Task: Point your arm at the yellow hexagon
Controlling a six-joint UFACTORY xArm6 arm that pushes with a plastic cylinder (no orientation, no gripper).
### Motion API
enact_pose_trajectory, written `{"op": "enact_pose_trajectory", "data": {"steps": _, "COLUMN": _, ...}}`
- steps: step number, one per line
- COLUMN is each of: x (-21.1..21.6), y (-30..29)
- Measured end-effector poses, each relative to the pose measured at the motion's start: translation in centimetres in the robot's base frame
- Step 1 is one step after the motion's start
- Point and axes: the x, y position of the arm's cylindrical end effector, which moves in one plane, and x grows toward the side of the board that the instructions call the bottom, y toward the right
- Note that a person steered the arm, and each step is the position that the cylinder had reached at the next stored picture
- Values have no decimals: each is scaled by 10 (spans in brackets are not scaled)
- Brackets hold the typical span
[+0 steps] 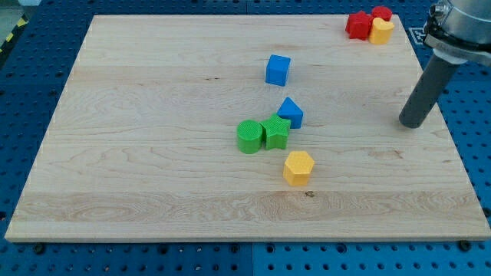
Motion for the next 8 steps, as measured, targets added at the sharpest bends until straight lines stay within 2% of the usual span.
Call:
{"op": "enact_pose_trajectory", "data": {"steps": 2, "x": 5, "y": -5}}
{"op": "enact_pose_trajectory", "data": {"steps": 3, "x": 25, "y": -8}}
{"op": "enact_pose_trajectory", "data": {"steps": 7, "x": 126, "y": -87}}
{"op": "enact_pose_trajectory", "data": {"steps": 8, "x": 127, "y": -145}}
